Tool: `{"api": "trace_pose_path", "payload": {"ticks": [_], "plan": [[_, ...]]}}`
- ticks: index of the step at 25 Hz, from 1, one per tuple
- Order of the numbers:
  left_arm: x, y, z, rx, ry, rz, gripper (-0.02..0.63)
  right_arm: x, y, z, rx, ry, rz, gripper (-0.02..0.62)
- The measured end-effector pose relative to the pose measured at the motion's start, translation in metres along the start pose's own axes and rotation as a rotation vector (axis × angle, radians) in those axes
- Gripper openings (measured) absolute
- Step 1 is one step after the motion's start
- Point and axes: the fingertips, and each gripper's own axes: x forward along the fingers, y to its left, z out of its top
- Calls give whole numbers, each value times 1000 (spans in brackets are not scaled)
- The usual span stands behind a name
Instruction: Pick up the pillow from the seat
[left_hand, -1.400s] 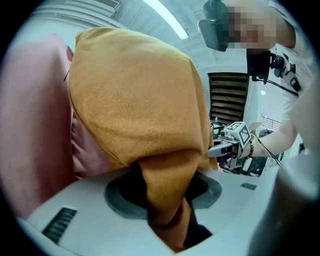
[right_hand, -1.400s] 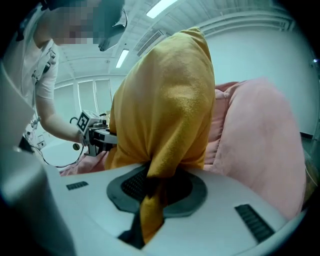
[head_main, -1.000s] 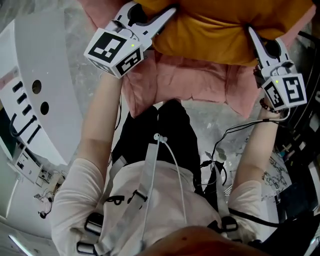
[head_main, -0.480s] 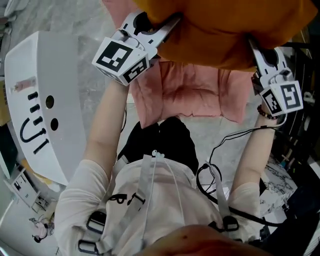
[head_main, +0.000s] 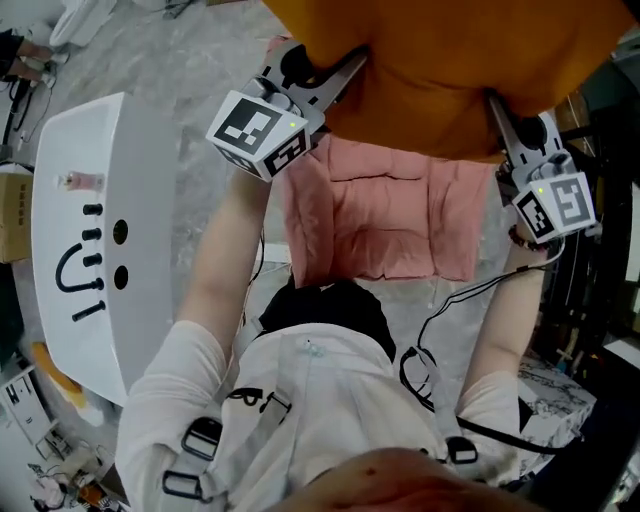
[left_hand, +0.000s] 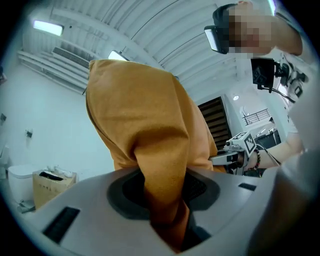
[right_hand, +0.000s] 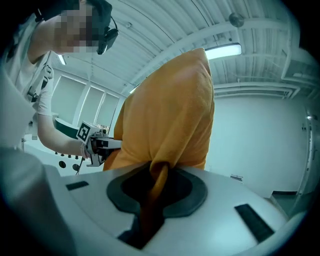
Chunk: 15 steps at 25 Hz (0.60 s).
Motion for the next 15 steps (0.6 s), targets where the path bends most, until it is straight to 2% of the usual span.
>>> {"api": "trace_pose_path", "payload": {"ticks": [5, 10, 15], "plan": [[-9, -3, 51, 46, -68, -1, 155, -8, 8, 52, -64, -37, -8, 72], [-22, -9, 90, 61, -107, -7, 155, -20, 22, 90, -81, -39, -23, 72], [-38, -9, 146, 109, -161, -24, 155, -25, 38, 141, -101, -92, -41, 74]]}}
